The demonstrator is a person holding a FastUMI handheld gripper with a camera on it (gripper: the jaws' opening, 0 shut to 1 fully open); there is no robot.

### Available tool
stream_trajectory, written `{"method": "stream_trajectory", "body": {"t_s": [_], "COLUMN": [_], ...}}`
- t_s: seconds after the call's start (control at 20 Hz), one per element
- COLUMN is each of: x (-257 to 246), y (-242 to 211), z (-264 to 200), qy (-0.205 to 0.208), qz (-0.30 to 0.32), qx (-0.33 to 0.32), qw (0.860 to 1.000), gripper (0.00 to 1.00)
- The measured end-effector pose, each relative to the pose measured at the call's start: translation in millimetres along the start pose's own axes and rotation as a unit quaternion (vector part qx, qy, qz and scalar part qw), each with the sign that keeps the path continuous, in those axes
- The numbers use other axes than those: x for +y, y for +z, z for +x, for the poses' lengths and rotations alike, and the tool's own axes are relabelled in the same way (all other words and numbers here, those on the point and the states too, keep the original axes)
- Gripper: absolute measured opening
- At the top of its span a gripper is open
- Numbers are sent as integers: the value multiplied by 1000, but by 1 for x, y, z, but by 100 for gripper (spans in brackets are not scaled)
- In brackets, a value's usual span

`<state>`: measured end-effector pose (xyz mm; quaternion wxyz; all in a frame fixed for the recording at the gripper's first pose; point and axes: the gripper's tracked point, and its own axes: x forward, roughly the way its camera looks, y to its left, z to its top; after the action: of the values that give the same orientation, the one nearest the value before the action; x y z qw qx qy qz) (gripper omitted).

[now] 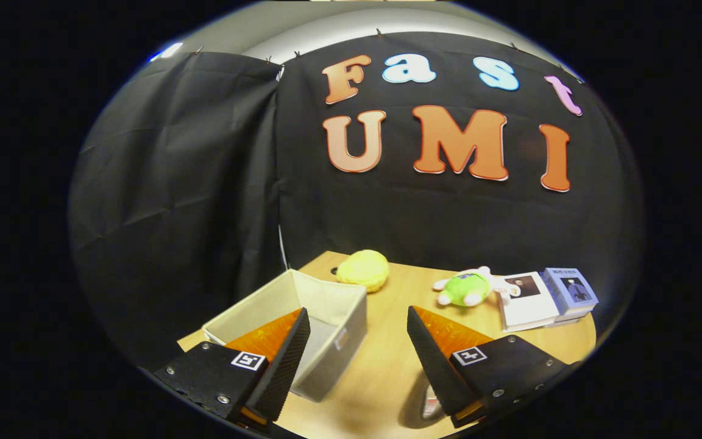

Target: Open the storage box then place both shoes into the box .Put the left shoe in first, then the right shoe, with the right side of both shoes facing outward in a uniform manner.

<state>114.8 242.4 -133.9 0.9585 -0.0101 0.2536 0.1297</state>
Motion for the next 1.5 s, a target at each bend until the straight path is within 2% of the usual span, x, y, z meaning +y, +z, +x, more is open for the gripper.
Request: {"method": "stream_trajectory", "body": {"t_s": [0.35, 0.6, 0.9, 1.0, 1.15, 1.3, 1.35, 1.5], "x": [-75, -122, -149, -156, -163, -163, -163, -165], "y": [-97, -158, -191, -201, -211, -224, -225, -223], "z": [3, 19, 48, 60, 78, 97, 99, 105], "qy": [-36, -88, -136, -150, -157, -155, -158, -165], "qz": [36, 19, -18, -19, -5, 17, 20, 36], "qx": [104, 155, 172, 184, 195, 213, 217, 210], "qw": [993, 984, 975, 971, 968, 965, 963, 963], "gripper": [93, 91, 78, 69, 46, 33, 25, 14]}}
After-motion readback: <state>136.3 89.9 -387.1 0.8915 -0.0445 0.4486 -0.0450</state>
